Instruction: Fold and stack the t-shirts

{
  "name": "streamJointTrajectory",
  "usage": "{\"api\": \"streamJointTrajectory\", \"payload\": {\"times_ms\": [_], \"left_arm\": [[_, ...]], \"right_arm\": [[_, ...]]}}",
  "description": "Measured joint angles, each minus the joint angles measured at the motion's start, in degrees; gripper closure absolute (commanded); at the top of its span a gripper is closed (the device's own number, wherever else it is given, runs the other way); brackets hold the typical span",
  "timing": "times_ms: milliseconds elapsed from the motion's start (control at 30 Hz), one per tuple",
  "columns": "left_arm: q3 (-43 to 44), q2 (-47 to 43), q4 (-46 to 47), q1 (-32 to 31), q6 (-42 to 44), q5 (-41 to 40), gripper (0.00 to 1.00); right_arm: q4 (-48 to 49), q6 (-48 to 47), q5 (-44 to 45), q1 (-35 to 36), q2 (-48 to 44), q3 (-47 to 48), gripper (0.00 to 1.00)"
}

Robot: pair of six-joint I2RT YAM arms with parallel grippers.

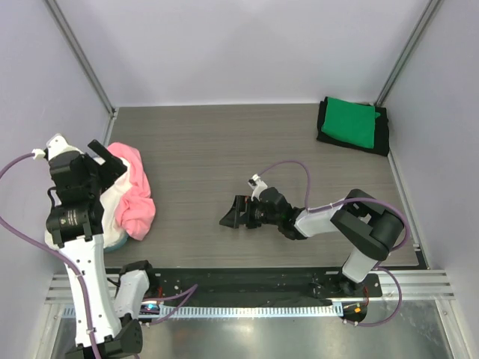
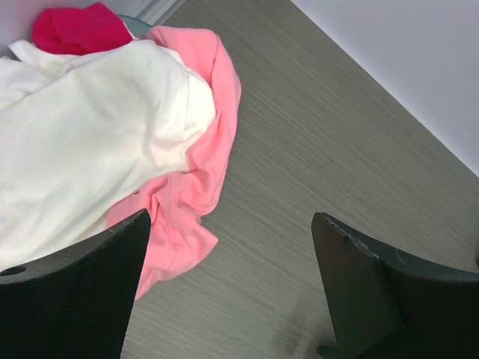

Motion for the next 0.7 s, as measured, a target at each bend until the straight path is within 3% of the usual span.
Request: {"api": "streamJointTrajectory", "payload": {"times_ms": [67,400,700], "left_arm": [[0.0,0.7,0.0,0.0,0.0,-1.1,0.0],[-0.6,7.5,0.0,0.1,-1.0,-10.4,0.0],[-3.4,22.5,2.2,3.1,-3.2,-16.2,0.04]], "right_arm": [[0.1,0.0,0.0,0.0,0.0,-0.1,0.01],[0.6,0.0,0.0,0.0,-0.2,-0.5,0.01],[1.0,0.0,-0.1,0.0,-0.5,-1.0,0.01]]}}
